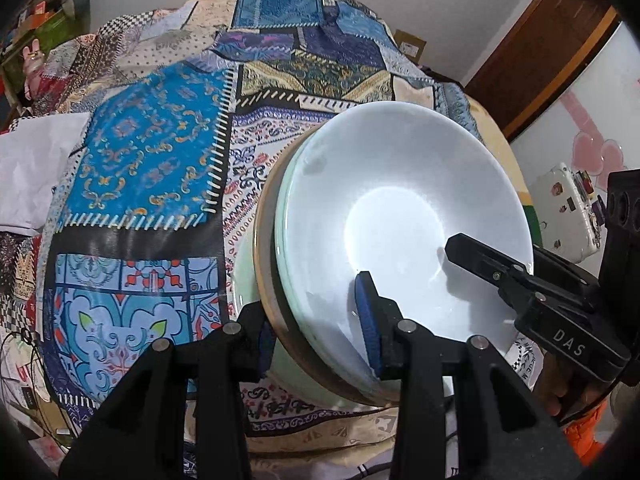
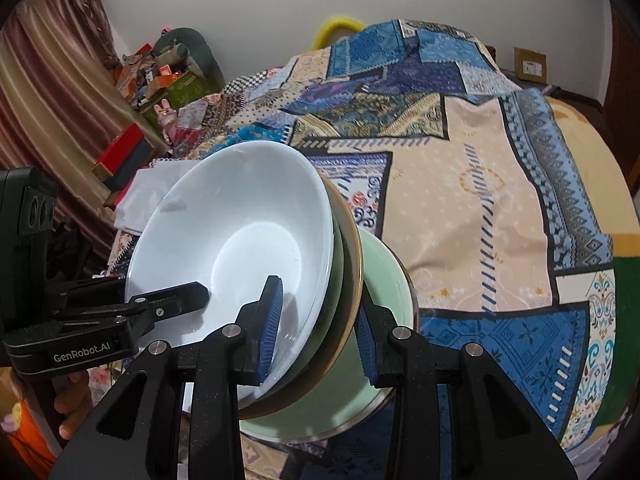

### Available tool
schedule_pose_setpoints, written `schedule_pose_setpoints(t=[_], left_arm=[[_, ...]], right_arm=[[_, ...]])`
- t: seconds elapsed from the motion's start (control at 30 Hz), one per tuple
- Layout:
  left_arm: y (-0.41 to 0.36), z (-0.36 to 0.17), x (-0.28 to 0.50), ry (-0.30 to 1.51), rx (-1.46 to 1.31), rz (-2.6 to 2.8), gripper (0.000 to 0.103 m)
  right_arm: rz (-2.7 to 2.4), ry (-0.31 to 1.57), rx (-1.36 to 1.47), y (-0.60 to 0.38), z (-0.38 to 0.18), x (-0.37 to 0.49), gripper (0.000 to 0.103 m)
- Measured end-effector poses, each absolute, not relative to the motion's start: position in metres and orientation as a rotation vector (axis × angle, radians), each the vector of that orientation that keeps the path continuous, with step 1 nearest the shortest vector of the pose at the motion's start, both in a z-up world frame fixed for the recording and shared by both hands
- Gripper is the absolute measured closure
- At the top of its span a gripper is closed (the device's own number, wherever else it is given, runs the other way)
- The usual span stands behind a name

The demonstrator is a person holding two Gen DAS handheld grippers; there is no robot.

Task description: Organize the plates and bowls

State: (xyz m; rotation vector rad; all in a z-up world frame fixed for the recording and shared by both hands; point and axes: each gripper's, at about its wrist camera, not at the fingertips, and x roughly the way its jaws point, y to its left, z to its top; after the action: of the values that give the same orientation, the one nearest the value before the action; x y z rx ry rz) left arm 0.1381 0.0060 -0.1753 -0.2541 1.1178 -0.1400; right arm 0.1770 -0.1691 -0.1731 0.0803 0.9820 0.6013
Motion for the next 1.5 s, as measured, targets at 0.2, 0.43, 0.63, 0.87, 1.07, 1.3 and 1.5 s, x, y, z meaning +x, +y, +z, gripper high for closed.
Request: schedule_pose_setpoints(t=[0.2, 0.43, 0.63, 0.87, 1.07, 1.3, 1.5], left_arm=[[0.003, -0.191, 0.146, 1.158, -0.254, -0.139, 0.066], [0.005, -0.196, 0.149, 1.162, -0.267, -0.142, 0.066], [0.014, -0.199, 0.152, 1.174, -0.321, -0.136, 0.066], [0.018, -0.174, 0.139, 1.102, -0.273, -0.095, 0.063], [0.023, -0.134, 0.12, 0.989, -0.276, -0.086, 0.058], [0.012, -0.066, 0.083, 0.78, -0.214, -0.088, 0.057], [0.003, -0.017, 0.043, 0.594, -0.16, -0.069, 0.047]], right_arm=[[0.595, 1.022, 0.093, -0.171, -0.189, 0.181, 0.072], [0.595, 1.035, 0.114, -0.174, -0.192, 0.183, 0.071], [0.621, 1.047, 0.134, -0.171, -0.193, 0.185, 0.064], [0.587, 0.998, 0.066, -0.17, -0.181, 0.179, 0.061], [0.571, 0.903, 0.053, -0.181, -0.149, 0.168, 0.061], [0.579, 0.724, 0.031, -0.188, -0.094, 0.138, 0.061], [0.603, 0.569, 0.029, -0.193, -0.049, 0.107, 0.061]])
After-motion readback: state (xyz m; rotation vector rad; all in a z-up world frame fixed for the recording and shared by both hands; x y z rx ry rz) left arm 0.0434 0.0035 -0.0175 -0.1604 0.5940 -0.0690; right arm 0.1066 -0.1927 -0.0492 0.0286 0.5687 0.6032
